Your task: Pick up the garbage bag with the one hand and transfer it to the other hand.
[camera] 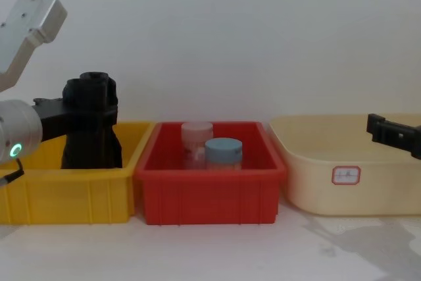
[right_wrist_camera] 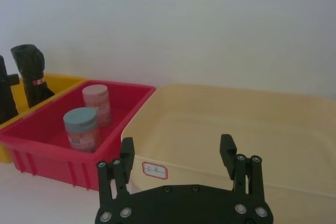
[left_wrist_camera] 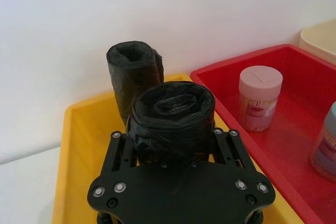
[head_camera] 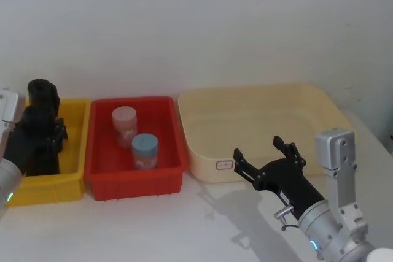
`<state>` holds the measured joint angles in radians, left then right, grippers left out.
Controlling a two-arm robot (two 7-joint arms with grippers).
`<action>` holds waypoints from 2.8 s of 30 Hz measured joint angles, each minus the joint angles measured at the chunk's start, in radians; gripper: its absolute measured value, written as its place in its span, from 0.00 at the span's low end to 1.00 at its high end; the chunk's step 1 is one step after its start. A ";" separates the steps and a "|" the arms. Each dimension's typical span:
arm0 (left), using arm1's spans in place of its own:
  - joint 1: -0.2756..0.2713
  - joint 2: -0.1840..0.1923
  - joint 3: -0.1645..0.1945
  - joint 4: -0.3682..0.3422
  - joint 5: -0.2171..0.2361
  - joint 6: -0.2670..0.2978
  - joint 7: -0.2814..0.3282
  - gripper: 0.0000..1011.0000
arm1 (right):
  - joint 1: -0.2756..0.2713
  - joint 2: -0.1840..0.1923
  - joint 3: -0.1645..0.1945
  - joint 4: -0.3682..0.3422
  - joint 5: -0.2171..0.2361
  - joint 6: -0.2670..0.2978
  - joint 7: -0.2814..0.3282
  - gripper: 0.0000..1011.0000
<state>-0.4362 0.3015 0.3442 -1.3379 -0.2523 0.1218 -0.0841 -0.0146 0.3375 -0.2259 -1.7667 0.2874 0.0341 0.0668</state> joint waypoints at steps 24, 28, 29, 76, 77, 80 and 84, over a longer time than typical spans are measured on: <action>-0.052 0.001 0.001 -0.047 -0.021 0.026 -0.082 0.42 | 0.000 0.000 0.000 0.000 0.000 0.000 0.000 0.99; -0.083 -0.001 0.001 -0.061 -0.034 0.043 -0.116 0.40 | 0.000 0.000 0.000 0.000 0.000 0.000 0.000 0.99; -0.093 -0.003 0.001 -0.064 -0.037 0.046 -0.123 0.40 | 0.000 0.000 0.000 0.000 0.000 0.000 0.000 0.99; -0.333 -0.182 0.130 0.099 -0.180 0.105 -0.374 0.40 | 0.037 0.000 -0.012 0.008 0.006 0.020 0.040 0.99; -0.334 -0.184 0.132 0.102 -0.181 0.103 -0.376 0.40 | 0.041 0.000 -0.014 0.009 0.007 0.024 0.047 0.99; -0.336 -0.186 0.134 0.106 -0.181 0.100 -0.379 0.40 | 0.066 0.000 -0.026 0.018 0.010 0.036 0.069 0.99; -0.338 -0.189 0.137 0.111 -0.183 0.097 -0.382 0.40 | 0.105 -0.004 -0.046 0.036 0.011 0.050 0.101 0.99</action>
<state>-0.7742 0.1126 0.4812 -1.2272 -0.4351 0.2187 -0.4661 0.0908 0.3331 -0.2720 -1.7304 0.2988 0.0838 0.1677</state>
